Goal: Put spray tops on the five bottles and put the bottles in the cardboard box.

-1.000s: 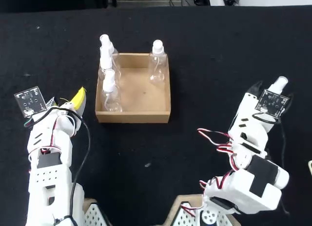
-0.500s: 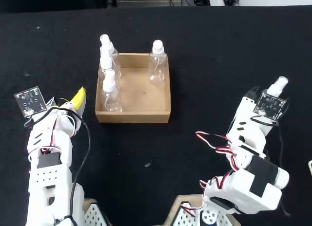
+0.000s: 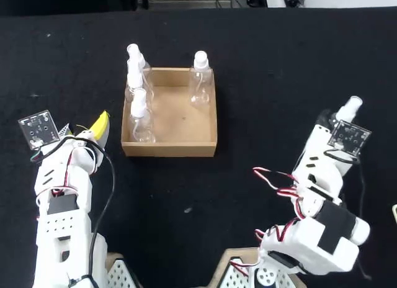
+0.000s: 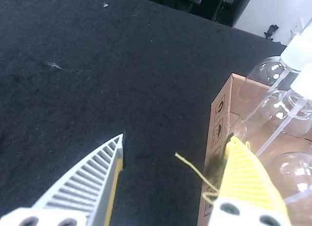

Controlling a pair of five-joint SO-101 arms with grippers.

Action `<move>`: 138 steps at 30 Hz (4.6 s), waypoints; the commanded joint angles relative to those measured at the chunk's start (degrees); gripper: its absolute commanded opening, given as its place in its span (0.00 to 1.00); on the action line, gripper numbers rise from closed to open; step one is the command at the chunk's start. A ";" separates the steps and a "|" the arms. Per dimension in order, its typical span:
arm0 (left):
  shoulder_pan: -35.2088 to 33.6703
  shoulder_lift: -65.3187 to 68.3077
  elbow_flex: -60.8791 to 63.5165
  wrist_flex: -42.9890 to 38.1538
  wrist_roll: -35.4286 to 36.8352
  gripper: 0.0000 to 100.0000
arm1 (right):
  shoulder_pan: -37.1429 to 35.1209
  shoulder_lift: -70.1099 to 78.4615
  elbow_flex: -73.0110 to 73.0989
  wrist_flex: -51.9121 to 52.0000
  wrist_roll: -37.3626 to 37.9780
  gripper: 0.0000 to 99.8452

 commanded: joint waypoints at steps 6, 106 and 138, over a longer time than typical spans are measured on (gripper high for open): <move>-0.13 -0.53 -0.84 -1.23 -0.62 0.30 | -2.73 -24.31 7.43 4.22 0.53 0.01; -0.04 -0.53 -0.57 -1.23 -0.62 0.30 | -49.41 -11.47 -8.75 25.49 -3.60 0.01; -0.48 -0.53 -0.75 -1.23 -0.62 0.30 | -52.75 -7.87 -7.16 21.63 -3.25 0.15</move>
